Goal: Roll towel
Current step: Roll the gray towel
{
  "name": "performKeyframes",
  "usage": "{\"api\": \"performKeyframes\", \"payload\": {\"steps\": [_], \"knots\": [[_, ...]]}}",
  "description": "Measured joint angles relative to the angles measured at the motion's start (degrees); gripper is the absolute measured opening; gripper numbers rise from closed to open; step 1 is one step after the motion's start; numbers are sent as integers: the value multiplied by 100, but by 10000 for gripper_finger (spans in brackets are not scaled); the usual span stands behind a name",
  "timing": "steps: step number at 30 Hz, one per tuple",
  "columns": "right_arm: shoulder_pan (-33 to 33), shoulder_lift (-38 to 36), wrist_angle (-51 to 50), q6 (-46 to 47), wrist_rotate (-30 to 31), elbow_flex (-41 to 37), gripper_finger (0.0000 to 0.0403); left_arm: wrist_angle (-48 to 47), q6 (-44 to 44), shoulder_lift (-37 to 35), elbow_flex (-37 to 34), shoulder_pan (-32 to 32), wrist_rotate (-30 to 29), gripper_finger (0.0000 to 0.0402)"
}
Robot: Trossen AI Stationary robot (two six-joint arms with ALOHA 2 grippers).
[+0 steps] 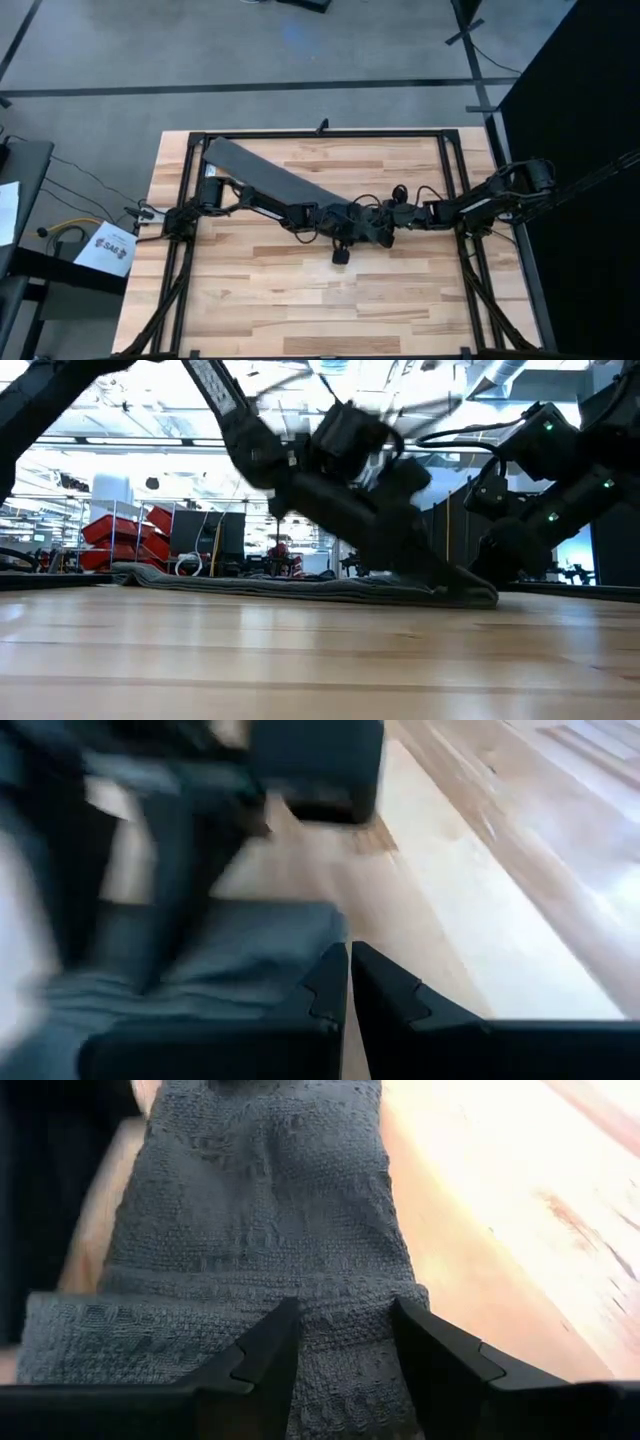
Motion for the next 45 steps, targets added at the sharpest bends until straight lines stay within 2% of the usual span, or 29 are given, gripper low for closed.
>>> {"api": "performKeyframes", "payload": {"steps": [6,9,16,25,30,37,45], "knots": [[252,0,-88,151,136,-9,152,-1354,348,-895,-45,149,-1490,6],[369,-2,-162,204,143,-8,152,-1662,254,-1108,-202,335,-1832,6],[713,-376,-825,564,137,-3,152,-1882,-224,-781,-589,587,-1889,6],[1014,-1692,-2730,1040,58,-34,152,-1482,-413,-735,-557,330,-1866,6],[1045,-2151,-3083,1034,54,-53,152,-1311,-385,-745,-519,257,-1871,6],[1043,-2259,-3429,1057,111,-33,152,-826,-529,-738,-394,243,-1832,6],[1038,-2267,-3605,1161,158,-5,152,-1628,-982,-713,-471,242,-1797,6]]}}
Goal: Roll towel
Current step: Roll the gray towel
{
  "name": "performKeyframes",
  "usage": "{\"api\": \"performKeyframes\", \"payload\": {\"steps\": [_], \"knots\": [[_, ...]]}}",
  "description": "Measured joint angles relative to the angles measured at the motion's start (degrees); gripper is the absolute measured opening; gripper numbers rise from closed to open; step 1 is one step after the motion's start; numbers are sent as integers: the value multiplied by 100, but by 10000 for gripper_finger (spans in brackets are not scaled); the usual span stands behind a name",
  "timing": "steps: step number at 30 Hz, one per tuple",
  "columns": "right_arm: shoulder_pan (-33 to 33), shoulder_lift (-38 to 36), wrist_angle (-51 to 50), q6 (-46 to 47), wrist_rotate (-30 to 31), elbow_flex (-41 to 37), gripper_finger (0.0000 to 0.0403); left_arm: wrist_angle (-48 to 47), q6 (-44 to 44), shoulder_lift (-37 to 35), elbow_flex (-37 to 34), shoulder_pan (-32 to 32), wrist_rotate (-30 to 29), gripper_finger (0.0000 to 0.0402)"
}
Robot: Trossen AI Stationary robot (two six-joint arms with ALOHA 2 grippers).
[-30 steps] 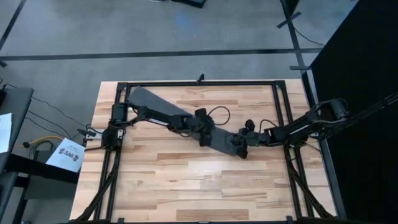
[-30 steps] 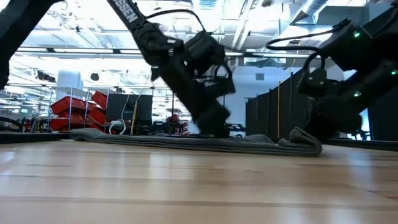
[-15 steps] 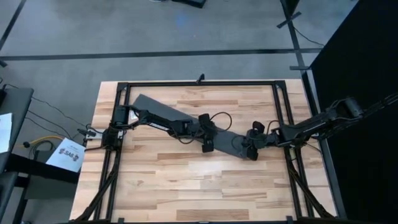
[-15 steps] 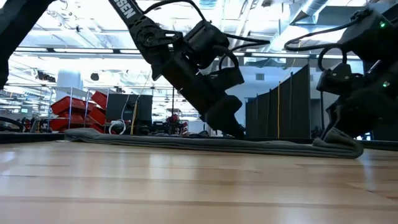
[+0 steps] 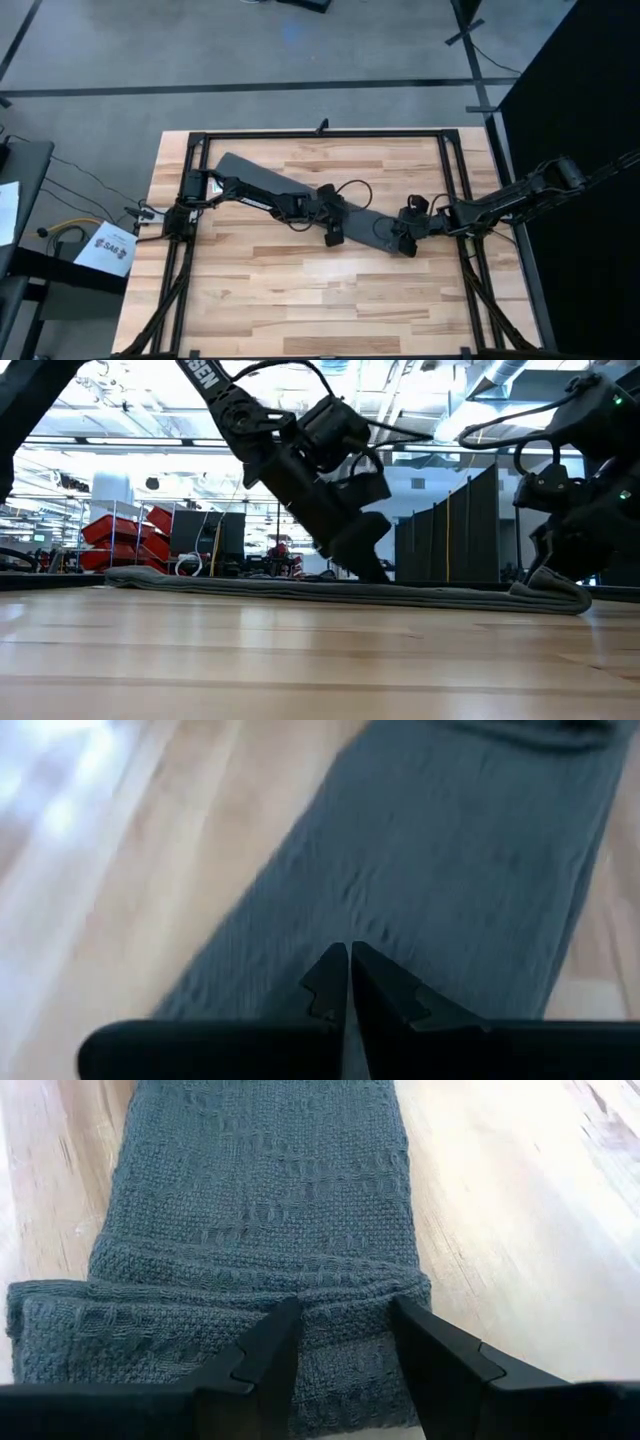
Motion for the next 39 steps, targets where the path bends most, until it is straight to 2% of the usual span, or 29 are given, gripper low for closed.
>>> {"api": "performKeyframes", "payload": {"steps": [5,9,13,18,20,25,29,33,36,39], "knots": [[-13,4,-33,-136,-2,60,152,-70,-176,-3,-201,0,-5,6],[-13,5,-25,-152,0,63,152,-182,114,-47,-192,0,-13,6],[-17,7,12,-226,1,63,152,-567,375,-134,122,0,-11,6],[-156,-7,-4,-313,0,173,152,-84,1033,-338,768,-108,-12,6],[-229,-22,-123,-440,4,285,152,122,1189,-311,916,-139,181,6],[-421,-7,-420,-609,31,536,152,1455,1420,-18,991,-200,1425,6],[-482,-17,-552,-778,39,713,152,1832,1561,320,973,-318,1644,6],[-502,-97,-1020,-913,41,1076,152,2193,1617,577,1124,-350,1646,6],[-463,-227,-1851,-968,42,1500,152,2126,1584,818,1462,-357,1643,6],[-345,-359,-2841,-629,-74,1839,152,2007,1529,1146,1981,-361,1843,6]]}}
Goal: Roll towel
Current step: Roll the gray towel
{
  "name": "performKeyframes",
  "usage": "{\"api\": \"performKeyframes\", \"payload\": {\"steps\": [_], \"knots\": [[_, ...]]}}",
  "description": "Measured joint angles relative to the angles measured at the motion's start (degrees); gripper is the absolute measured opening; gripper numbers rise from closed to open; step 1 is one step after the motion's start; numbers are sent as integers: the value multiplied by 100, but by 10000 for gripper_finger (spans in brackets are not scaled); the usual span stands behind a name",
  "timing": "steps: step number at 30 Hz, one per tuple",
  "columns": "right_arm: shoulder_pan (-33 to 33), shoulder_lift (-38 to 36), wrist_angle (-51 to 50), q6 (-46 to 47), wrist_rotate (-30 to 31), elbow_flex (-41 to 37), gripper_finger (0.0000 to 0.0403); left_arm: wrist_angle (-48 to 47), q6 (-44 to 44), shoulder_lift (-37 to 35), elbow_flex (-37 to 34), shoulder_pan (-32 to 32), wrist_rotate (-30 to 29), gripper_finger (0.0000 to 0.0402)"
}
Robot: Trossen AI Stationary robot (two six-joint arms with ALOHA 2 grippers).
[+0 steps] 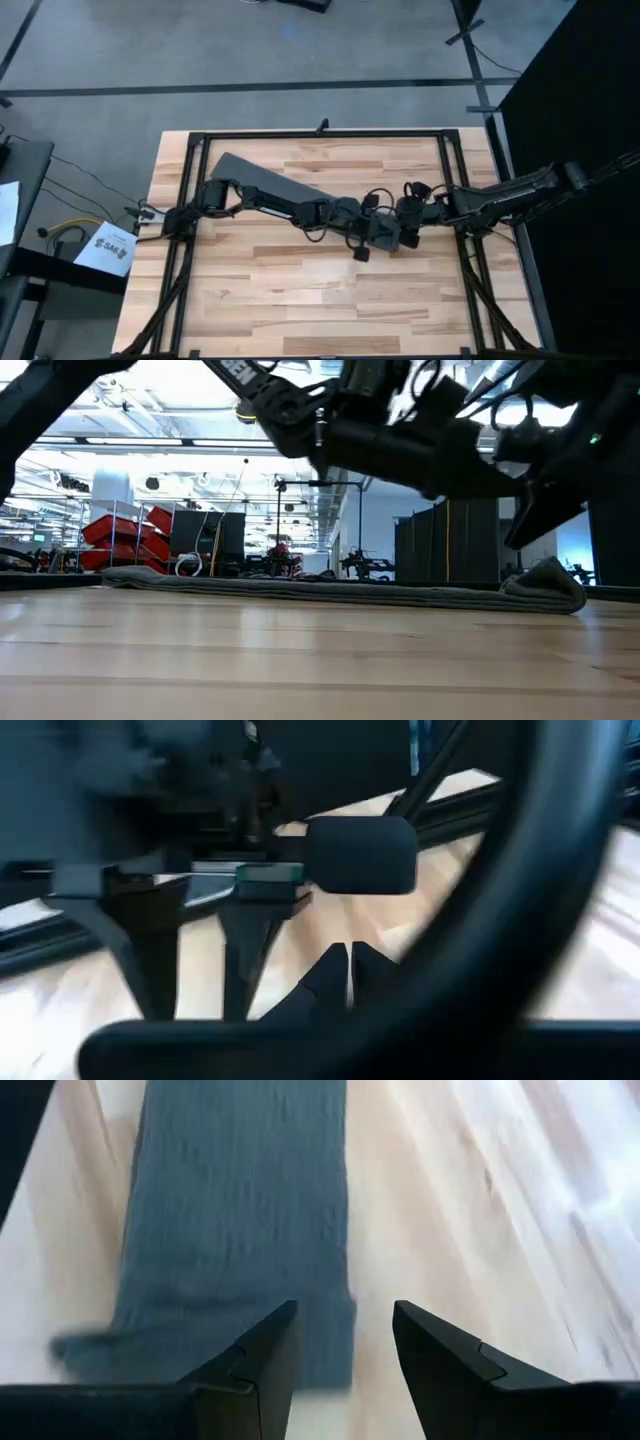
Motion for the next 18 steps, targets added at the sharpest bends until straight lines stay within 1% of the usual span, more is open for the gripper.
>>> {"api": "performKeyframes", "payload": {"steps": [3,7,10,13,16,18], "knots": [[121,-113,-705,567,-464,94,152,-415,64,424,620,0,148,6],[443,-172,-825,1246,-795,92,152,-1330,246,836,1262,0,159,6],[681,-131,-776,1586,-803,92,152,-1516,389,912,1354,0,160,6],[889,-51,-734,1791,-804,37,152,-1969,393,916,1355,17,163,6],[1076,52,-495,2030,-813,-165,152,-2556,394,932,1351,81,161,6],[1192,146,-189,2164,-815,-335,152,-2699,387,936,1351,125,161,6]]}}
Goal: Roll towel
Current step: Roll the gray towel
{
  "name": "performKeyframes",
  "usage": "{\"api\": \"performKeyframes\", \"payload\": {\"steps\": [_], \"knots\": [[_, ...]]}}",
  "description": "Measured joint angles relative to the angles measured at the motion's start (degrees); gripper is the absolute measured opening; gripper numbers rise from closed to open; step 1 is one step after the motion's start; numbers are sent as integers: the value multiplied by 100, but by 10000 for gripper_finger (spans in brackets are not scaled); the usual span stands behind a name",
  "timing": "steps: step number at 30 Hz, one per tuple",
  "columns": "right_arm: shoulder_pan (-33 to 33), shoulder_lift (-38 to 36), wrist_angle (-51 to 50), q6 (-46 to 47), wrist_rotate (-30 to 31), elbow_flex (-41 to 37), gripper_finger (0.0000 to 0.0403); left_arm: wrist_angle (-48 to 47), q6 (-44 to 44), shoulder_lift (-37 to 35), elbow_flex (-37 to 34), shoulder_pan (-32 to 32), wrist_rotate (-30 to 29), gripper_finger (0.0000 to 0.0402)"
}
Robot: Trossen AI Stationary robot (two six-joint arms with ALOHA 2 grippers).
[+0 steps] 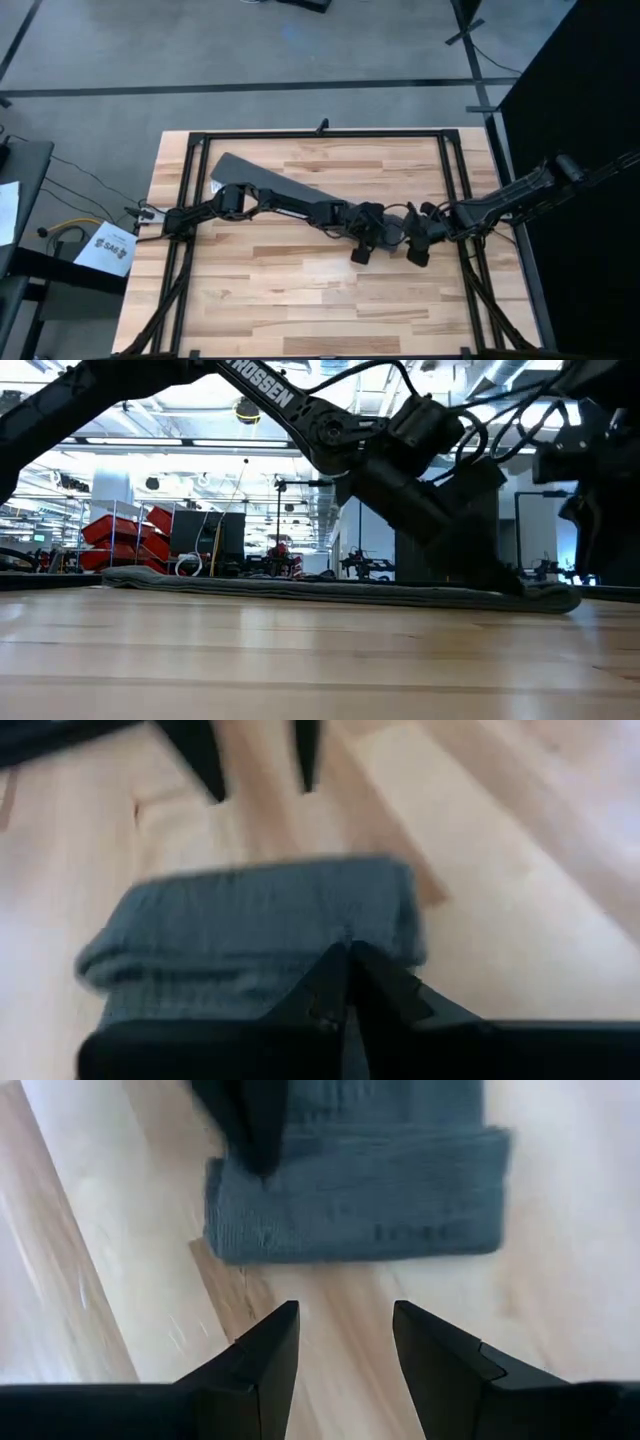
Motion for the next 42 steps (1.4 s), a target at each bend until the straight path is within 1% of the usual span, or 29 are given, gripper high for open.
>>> {"api": "performKeyframes", "payload": {"steps": [3,9,14,16,18,22,26,31,42], "knots": [[97,121,453,138,35,-231,152,-84,-70,0,-23,42,-3,6],[110,404,576,245,382,-439,152,-204,-91,-2,-26,76,5,6],[118,714,1062,229,571,-642,152,-270,-94,-2,67,76,-1,6],[184,832,1310,197,746,-714,152,-272,-93,-2,99,76,-15,6],[275,933,1584,155,1043,-790,152,-272,-93,-2,101,70,-17,6],[351,960,2001,50,1440,-971,152,-295,-106,-2,109,65,-17,6],[344,964,2123,-70,1570,-1005,152,-317,-128,-2,111,65,-17,6],[263,932,2343,-311,1592,-1022,152,-396,-128,-2,114,65,-16,6],[228,931,2401,-283,1584,-950,152,-573,-113,-139,116,65,-17,6]]}}
